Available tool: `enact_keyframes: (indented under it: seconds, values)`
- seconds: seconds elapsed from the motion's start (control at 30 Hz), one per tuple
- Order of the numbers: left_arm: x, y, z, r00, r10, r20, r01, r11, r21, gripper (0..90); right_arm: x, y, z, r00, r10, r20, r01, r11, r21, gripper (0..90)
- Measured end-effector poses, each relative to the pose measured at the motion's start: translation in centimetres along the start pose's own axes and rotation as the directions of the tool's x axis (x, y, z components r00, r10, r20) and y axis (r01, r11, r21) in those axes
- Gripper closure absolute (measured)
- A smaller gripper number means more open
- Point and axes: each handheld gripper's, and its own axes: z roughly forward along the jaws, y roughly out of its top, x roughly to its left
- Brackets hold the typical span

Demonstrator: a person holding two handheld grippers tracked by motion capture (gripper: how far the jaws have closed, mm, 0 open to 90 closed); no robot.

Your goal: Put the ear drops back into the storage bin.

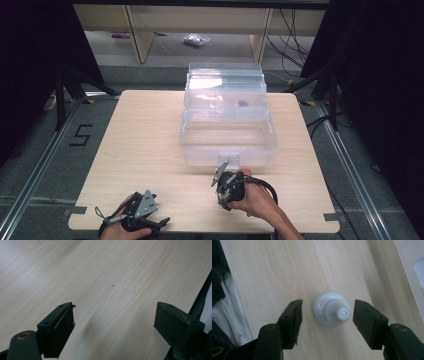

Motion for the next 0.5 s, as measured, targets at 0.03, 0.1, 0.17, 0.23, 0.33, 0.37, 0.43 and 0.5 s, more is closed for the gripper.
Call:
enact_keyframes:
  seconds: [0.03, 0.1, 0.17, 0.23, 0.33, 0.37, 0.43, 0.5]
  values:
    - [0.01, 0.0, 0.01, 1.0, 0.0, 0.003, 0.0, 1.0, -0.001, 15.6, 0.03, 0.04, 0.01, 1.0, 0.009, 0.005, -0.009, 1.0, 0.001, 42.3]
    - [-0.02, 0.01, 0.01, 1.0, 0.0, 0.002, 0.0, 1.0, 0.007, 15.7, -0.02, 0.15, 0.08, 1.0, 0.007, 0.005, -0.007, 1.0, 0.006, 44.4]
    - [-0.02, -0.01, 0.03, 1.0, 0.0, -0.001, 0.0, 1.0, -0.002, 15.6, -0.08, 0.23, 0.19, 1.0, -0.003, 0.0, 0.003, 1.0, 0.008, 45.8]
    - [-0.01, 0.02, 0.0, 1.0, 0.0, 0.004, 0.0, 1.0, 0.005, 15.6, -0.02, 0.29, 0.14, 0.9999, 0.007, 0.008, -0.007, 1.0, 0.013, 46.8]
    - [-0.04, 0.0, 0.02, 1.0, -0.001, 0.0, 0.001, 1.0, 0.0, 15.6, 0.13, 0.47, 0.32, 0.9999, 0.013, -0.002, -0.013, 1.0, 0.02, 49.1]
    - [-0.01, 0.01, 0.03, 1.0, 0.0, 0.004, 0.0, 1.0, -0.001, 15.6, 0.13, 0.53, 0.33, 0.9999, -0.001, 0.014, 0.001, 1.0, 0.018, 49.9]
    - [-0.02, 0.03, -0.02, 1.0, 0.003, 0.004, -0.003, 1.0, 0.007, 15.6, 0.14, 0.63, 0.47, 0.9999, -0.008, 0.011, 0.008, 1.0, 0.02, 51.8]
    - [-0.11, 0.0, 0.16, 0.9999, -0.015, -0.003, 0.015, 0.9998, -0.01, 15.6, 0.2, 0.71, 0.57, 0.9999, -0.014, 0.009, 0.014, 1.0, 0.024, 53.1]
